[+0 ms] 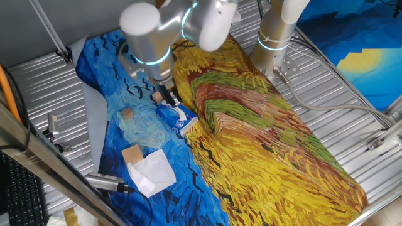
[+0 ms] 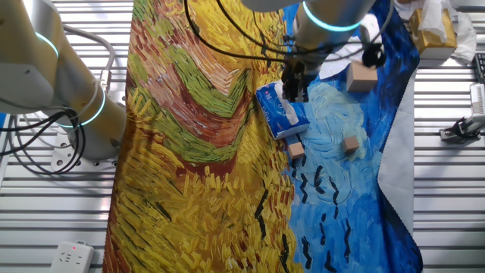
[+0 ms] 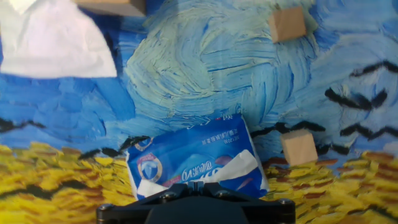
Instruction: Pull out a napkin
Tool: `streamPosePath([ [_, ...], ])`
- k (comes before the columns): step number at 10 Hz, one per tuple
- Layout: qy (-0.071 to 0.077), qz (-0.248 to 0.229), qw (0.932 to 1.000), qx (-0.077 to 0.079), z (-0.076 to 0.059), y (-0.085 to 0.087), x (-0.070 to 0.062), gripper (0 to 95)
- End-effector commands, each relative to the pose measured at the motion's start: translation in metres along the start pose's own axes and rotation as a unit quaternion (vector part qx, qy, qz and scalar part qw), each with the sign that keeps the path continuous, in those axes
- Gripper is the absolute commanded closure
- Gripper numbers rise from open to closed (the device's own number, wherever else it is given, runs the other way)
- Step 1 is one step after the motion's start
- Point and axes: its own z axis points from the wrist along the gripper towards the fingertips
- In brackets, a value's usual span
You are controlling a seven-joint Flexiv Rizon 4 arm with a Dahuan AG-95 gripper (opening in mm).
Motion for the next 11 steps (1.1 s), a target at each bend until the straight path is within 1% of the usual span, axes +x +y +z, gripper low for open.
streamPosePath([
  [1, 0.011, -0.078, 0.9958, 0.047, 0.0, -0.001, 0.001, 95.0],
  [3, 0.013, -0.099, 0.9934, 0.057, 0.0, -0.001, 0.001, 95.0],
  [4, 0.014, -0.116, 0.9911, 0.064, 0.0, -0.001, 0.001, 95.0],
  [5, 0.017, -0.147, 0.9861, 0.074, 0.001, -0.001, 0.001, 95.0],
  [6, 0.017, -0.17, 0.982, 0.08, 0.001, 0.0, 0.002, 95.0],
  [7, 0.016, -0.18, 0.9799, 0.083, 0.002, 0.0, 0.003, 95.0],
  [8, 0.011, -0.203, 0.9745, 0.095, 0.004, 0.0, 0.008, 95.0],
  [9, 0.008, -0.206, 0.9737, 0.097, 0.005, 0.0, 0.009, 95.0],
  [11, -0.008, -0.223, 0.9697, 0.1, 0.006, 0.0, 0.011, 95.0],
])
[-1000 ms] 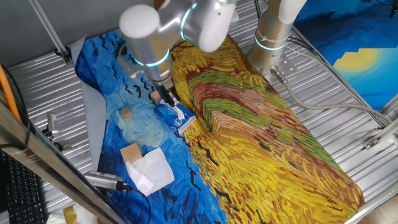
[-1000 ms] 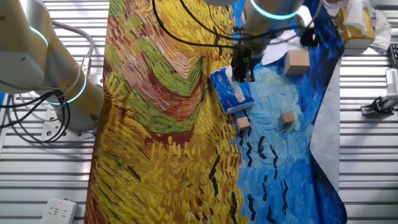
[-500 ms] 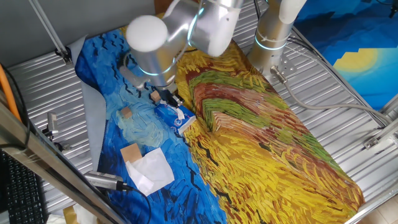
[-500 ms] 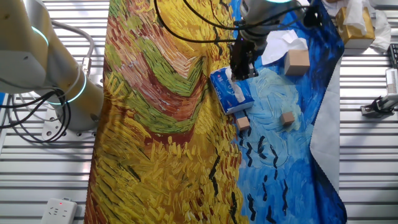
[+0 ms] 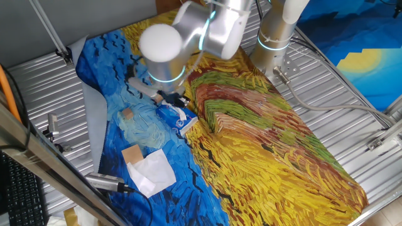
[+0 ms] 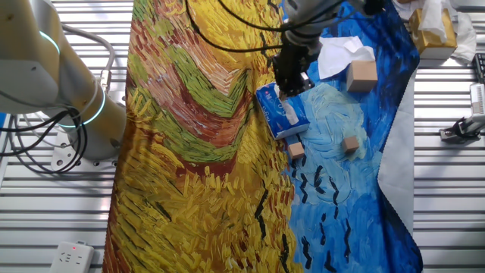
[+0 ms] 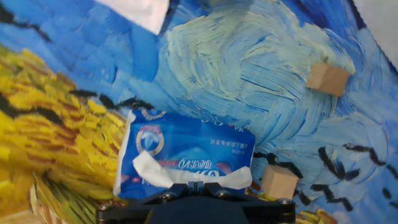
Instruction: Pull out a napkin
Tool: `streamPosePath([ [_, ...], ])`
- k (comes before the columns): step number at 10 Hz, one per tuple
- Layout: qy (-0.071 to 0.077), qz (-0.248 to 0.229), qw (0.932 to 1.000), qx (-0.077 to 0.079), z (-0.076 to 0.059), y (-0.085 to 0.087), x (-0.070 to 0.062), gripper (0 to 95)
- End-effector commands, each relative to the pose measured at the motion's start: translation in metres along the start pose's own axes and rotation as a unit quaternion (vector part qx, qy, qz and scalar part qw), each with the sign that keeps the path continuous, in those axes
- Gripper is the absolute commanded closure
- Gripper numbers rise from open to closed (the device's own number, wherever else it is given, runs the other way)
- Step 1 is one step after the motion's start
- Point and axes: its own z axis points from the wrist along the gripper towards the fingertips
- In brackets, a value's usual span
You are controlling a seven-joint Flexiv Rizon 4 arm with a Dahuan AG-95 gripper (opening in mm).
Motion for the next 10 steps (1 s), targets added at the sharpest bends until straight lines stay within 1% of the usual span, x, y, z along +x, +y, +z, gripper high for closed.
streamPosePath([
  [1, -0.031, -0.024, 0.9992, 0.007, 0.0007, 0.0003, 0.0014, 95.0],
  [2, -0.051, -0.021, 0.9984, -0.012, -0.0009, -0.0004, 0.0022, 95.0],
  [3, -0.054, -0.024, 0.9981, -0.015, -0.0009, -0.0006, 0.0024, 95.0],
  [4, -0.057, -0.038, 0.9974, -0.02, -0.0009, -0.0006, 0.0024, 95.0],
  [6, -0.071, -0.065, 0.9948, -0.035, -0.0009, -0.0006, 0.0024, 95.0],
  [8, -0.071, -0.096, 0.9924, -0.031, -0.0009, -0.0006, 0.0024, 95.0],
  [10, -0.069, -0.144, 0.9869, -0.022, -0.0007, -0.0004, 0.0028, 95.0],
])
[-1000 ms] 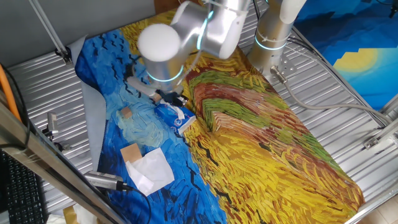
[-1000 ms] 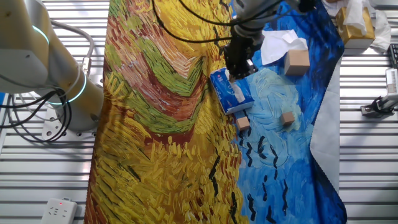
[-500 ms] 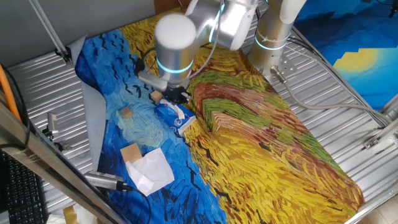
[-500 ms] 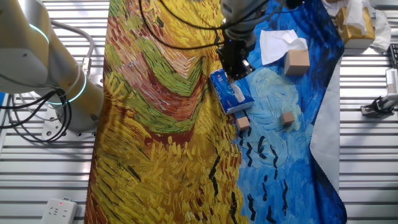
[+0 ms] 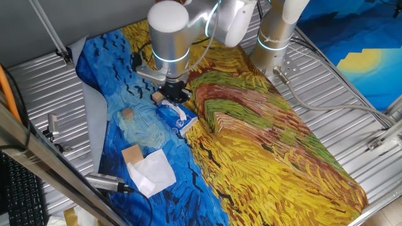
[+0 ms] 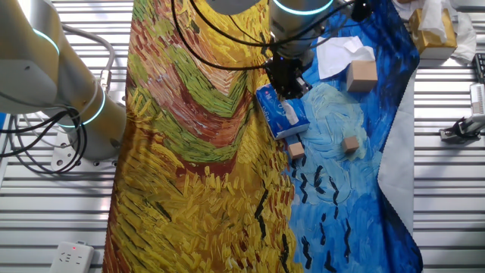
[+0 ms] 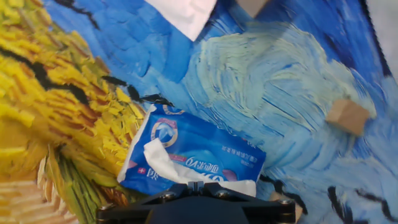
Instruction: Pull out a napkin
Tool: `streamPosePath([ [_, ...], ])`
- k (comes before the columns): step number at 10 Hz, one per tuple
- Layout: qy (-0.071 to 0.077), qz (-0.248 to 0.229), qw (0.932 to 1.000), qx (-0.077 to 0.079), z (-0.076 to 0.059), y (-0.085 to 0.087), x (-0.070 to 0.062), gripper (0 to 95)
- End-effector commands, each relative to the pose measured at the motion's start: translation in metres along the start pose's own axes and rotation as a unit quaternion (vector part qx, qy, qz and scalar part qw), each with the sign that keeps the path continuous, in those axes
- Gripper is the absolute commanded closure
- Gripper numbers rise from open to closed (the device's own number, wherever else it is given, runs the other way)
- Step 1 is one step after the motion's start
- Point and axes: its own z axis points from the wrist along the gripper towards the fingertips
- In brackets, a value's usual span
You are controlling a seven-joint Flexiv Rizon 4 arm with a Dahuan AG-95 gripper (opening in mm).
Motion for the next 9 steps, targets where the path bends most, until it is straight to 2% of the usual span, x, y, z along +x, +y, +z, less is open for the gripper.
streamPosePath([
  [1, 0.01, -0.073, 0.9971, 0.016, -0.0009, 0.0013, 0.0012, 95.0],
  [6, 0.007, -0.131, 0.9909, 0.032, 0.0001, 0.0029, 0.0032, 95.0],
  [9, 0.005, -0.148, 0.9884, 0.033, 0.0004, 0.0033, 0.0038, 95.0],
])
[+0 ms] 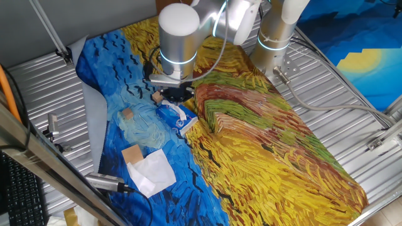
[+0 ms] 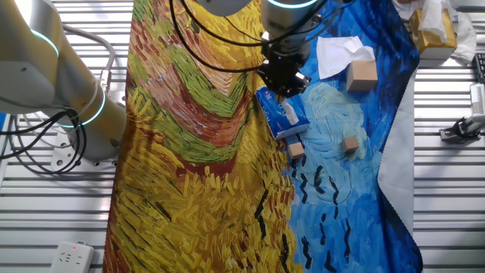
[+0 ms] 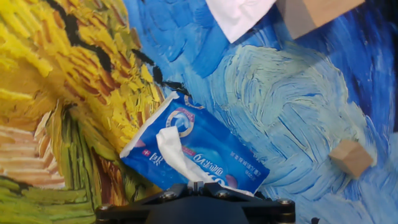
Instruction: Pull out a napkin
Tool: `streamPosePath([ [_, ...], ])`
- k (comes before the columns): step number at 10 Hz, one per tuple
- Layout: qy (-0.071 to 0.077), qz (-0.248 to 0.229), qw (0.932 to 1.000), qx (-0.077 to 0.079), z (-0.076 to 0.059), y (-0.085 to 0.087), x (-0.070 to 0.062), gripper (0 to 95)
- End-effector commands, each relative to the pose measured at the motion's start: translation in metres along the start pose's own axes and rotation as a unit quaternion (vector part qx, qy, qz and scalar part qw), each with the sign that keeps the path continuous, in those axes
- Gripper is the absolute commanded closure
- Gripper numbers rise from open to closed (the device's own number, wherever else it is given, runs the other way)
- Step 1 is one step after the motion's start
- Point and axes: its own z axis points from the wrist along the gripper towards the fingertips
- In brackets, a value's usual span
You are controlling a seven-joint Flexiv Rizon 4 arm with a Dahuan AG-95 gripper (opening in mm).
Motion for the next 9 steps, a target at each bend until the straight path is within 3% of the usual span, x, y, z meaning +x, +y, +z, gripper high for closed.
streamPosePath([
  [1, 0.008, -0.015, 0.9998, 0.003, 0.0004, 0.0006, -0.0004, 95.0],
  [7, 0.01, -0.059, 0.998, 0.021, 0.0004, 0.0006, -0.0004, 95.0],
  [9, 0.007, -0.072, 0.9968, 0.033, 0.0004, 0.0006, -0.0004, 57.0],
])
